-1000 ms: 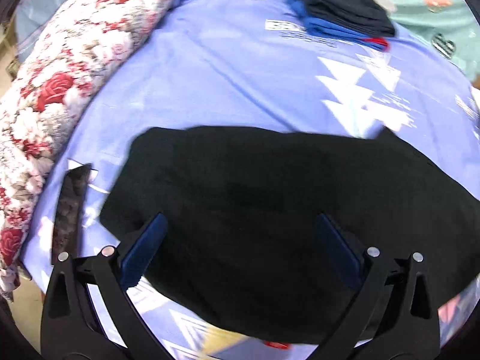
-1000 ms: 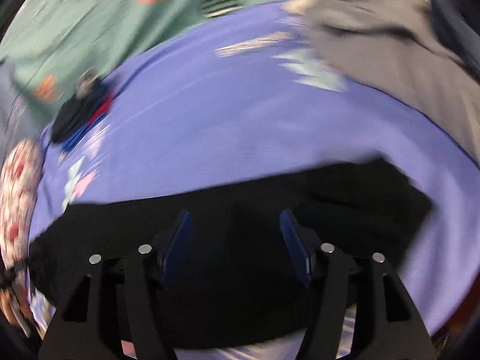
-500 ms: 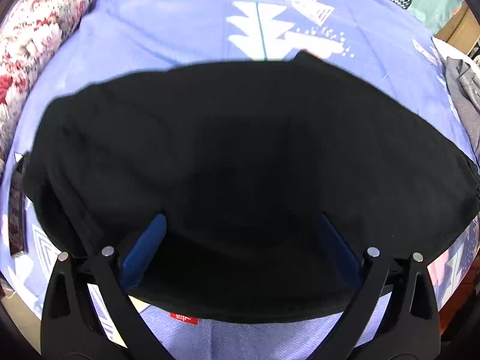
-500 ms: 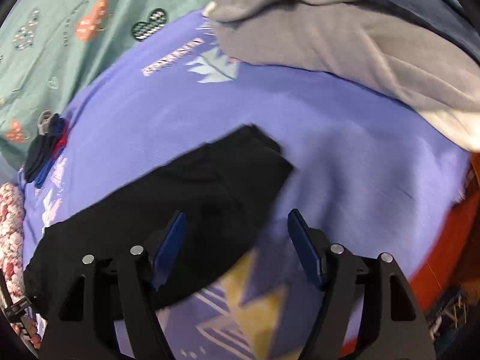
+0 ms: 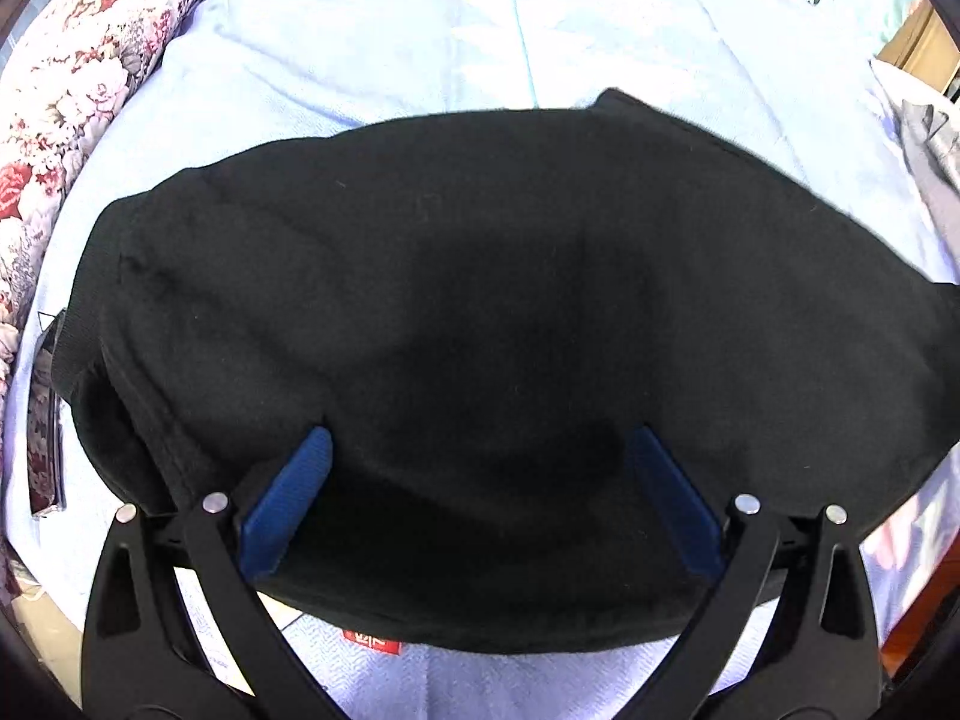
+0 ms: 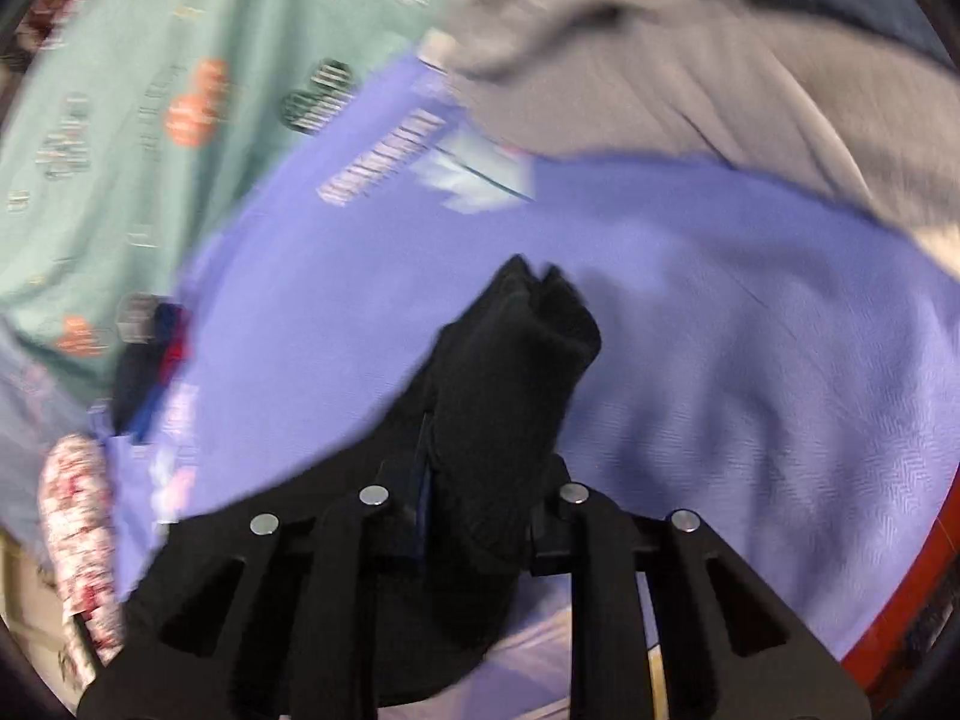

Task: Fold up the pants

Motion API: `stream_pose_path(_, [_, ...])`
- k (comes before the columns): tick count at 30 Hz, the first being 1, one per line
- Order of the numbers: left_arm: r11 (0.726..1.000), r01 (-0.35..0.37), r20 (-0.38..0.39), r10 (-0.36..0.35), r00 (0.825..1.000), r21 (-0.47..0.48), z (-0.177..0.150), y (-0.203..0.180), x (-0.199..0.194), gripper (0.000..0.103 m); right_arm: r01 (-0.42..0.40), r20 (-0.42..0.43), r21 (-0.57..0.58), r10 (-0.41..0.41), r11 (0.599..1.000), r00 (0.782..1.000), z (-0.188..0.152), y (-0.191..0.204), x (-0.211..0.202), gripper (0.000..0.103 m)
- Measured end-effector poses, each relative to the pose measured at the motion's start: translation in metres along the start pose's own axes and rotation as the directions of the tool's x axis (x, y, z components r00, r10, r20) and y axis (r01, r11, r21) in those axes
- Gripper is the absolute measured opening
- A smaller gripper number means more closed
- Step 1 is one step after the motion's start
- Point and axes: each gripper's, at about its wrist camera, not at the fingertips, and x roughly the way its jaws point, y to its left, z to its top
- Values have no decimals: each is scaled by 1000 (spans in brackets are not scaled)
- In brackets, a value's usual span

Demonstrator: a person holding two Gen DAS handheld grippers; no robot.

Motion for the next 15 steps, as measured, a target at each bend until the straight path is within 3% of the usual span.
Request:
stream_pose_path(3, [999,31,34,-30,999,-19,1,8,-11,101,-131,4,-139,133,982,991,-3,63,-22,21])
stream_pose_path(7, [998,48,70,-45,996,-48,1,22,-23,101,-262,-147,-347,224,900,963,-38,155,-6,22])
stream_pose_path(11, [995,60,90,-52,995,-81,-2,42,-30,101,-279,-295,-570,124,773,947,-116,238,50,22])
stream_pose_path(13, [995,55,92,-47,995,-89,-7,52,-32,101,-287,-366,-610,59,738,929,-150,258,76,25])
stream_pose_path(14, [994,53,92,-44,995,-94,-9,57,-33,101,-283,-395,-650,4,706,919,-171,268,92,31])
stream_pose_path(15, [994,53,93,-44,995,-98,-10,61,-34,101,-268,-396,-687,-38,675,917,-188,275,100,48])
